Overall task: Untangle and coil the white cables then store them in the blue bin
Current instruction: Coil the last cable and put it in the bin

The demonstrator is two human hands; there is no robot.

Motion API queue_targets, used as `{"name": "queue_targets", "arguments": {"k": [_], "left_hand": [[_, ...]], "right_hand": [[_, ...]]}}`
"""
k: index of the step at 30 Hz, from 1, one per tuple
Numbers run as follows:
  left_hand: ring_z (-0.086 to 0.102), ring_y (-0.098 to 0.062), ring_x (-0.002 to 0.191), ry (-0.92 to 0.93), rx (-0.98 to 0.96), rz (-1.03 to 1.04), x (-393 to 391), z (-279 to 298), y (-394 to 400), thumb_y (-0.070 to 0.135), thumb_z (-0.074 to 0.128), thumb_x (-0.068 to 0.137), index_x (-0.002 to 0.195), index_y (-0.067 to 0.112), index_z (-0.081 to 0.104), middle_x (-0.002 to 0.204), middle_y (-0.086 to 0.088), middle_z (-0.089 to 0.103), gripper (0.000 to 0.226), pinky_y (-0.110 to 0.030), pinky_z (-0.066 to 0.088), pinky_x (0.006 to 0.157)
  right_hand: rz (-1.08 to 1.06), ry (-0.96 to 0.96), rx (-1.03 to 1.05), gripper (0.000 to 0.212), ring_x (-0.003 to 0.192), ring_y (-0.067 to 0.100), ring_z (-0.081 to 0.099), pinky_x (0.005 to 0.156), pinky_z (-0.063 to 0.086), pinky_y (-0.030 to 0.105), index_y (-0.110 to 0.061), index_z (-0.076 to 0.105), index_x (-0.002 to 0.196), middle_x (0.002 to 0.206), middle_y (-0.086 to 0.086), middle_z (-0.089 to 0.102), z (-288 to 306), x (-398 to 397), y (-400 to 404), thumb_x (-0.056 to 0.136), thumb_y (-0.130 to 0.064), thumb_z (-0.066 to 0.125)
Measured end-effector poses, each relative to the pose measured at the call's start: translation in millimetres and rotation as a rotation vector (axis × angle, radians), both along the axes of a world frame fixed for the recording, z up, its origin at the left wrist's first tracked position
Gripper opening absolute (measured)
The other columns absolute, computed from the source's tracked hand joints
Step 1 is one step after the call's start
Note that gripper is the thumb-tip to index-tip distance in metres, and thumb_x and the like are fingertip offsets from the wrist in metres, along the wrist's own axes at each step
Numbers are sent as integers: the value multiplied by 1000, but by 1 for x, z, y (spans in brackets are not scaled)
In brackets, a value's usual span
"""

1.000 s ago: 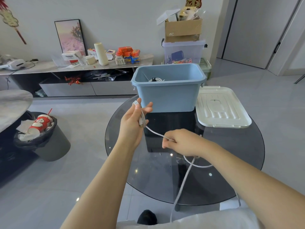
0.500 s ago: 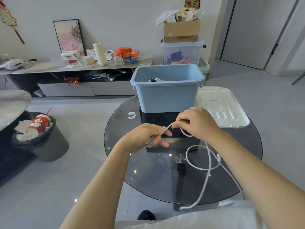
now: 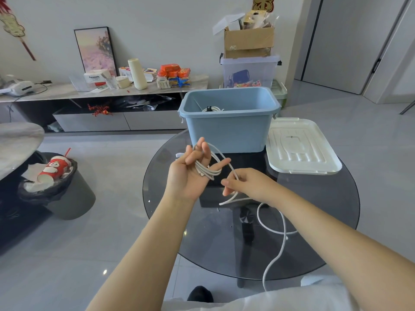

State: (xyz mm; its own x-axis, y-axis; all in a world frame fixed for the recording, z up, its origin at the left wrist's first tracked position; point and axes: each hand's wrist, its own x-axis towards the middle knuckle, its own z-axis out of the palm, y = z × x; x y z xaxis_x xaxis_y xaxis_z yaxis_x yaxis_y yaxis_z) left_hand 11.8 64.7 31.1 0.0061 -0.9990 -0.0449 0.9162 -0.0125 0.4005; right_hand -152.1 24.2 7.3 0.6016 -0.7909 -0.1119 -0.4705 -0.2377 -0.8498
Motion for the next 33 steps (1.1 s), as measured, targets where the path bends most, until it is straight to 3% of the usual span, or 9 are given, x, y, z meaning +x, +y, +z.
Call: {"name": "queue_targets", "arguments": {"k": [4, 7, 10, 13, 17, 21, 25, 29, 33], "left_hand": [[71, -12, 75, 95, 55, 195, 6, 1, -3, -1, 33, 94, 99, 8, 50, 69, 2, 66, 19, -65, 39, 92], [72, -15, 71, 180, 92, 299, 10, 4, -5, 12, 24, 104, 87, 8, 51, 57, 0, 64, 31, -62, 34, 102], [72, -18, 79, 180, 71, 335, 13, 8, -7, 15, 26, 105, 77, 10, 48, 58, 2, 61, 36, -64, 33, 102], [69, -15, 90, 61, 66, 395, 19, 12, -8, 16, 28, 104, 83, 11, 47, 61, 5, 63, 29, -61, 35, 100], [68, -11, 97, -376, 41, 445, 25, 2, -9, 19, 34, 104, 104, 12, 53, 68, 9, 66, 20, -43, 39, 88], [65, -9, 105, -1247, -7, 321, 16, -10, -4, 15, 45, 100, 82, 6, 66, 93, 12, 71, 29, -32, 45, 100], [53, 0, 105, -1715, -43, 116, 10, -6, 0, 18, 48, 98, 71, 10, 60, 116, 15, 63, 30, -14, 41, 84], [46, 5, 122, -1832, -36, -128, 12, -9, 0, 23, 44, 99, 83, 9, 68, 87, 16, 73, 32, -20, 35, 97], [60, -14, 116, -1421, 8, -391, 16, -6, 7, 17, 40, 102, 86, 8, 69, 79, 2, 74, 34, -27, 39, 100]], "right_hand": [[-6, -285, 392, 24, 93, 19, 68, 95, 51, 35, -9, 63, 81, 94, 11, 72, 0, -1, 5, 94, -26, 54], [-30, -493, 676, 25, 102, 32, 66, 96, 49, 41, -8, 57, 78, 97, 20, 70, 3, 0, 7, 98, -20, 47], [-51, -561, 839, 26, 70, 28, 68, 81, 56, 39, -9, 52, 77, 66, 10, 65, 8, 5, 10, 100, -19, 43], [-21, -169, 443, 28, 42, 11, 45, 60, 49, 31, -12, 50, 82, 52, -1, 48, 9, 10, 19, 101, -28, 38], [159, 350, -271, 31, 52, 5, 43, 57, 37, 29, -21, 56, 95, 59, -9, 47, 14, 15, 36, 101, -37, 29], [146, 439, -616, 27, 67, 21, 51, 61, 35, 32, -23, 52, 90, 67, -7, 51, 24, 16, 36, 100, -41, 35], [0, 370, -828, 32, 73, 16, 53, 59, 33, 29, -24, 61, 91, 75, -7, 56, 27, 0, 15, 94, -50, 43], [-24, 247, -817, 28, 66, 10, 47, 55, 32, 24, -22, 62, 80, 65, -12, 46, 22, -9, 0, 86, -49, 58], [-59, 182, -763, 29, 61, 10, 43, 54, 32, 23, -19, 65, 77, 62, -11, 42, 22, -18, -11, 84, -46, 60]]}}
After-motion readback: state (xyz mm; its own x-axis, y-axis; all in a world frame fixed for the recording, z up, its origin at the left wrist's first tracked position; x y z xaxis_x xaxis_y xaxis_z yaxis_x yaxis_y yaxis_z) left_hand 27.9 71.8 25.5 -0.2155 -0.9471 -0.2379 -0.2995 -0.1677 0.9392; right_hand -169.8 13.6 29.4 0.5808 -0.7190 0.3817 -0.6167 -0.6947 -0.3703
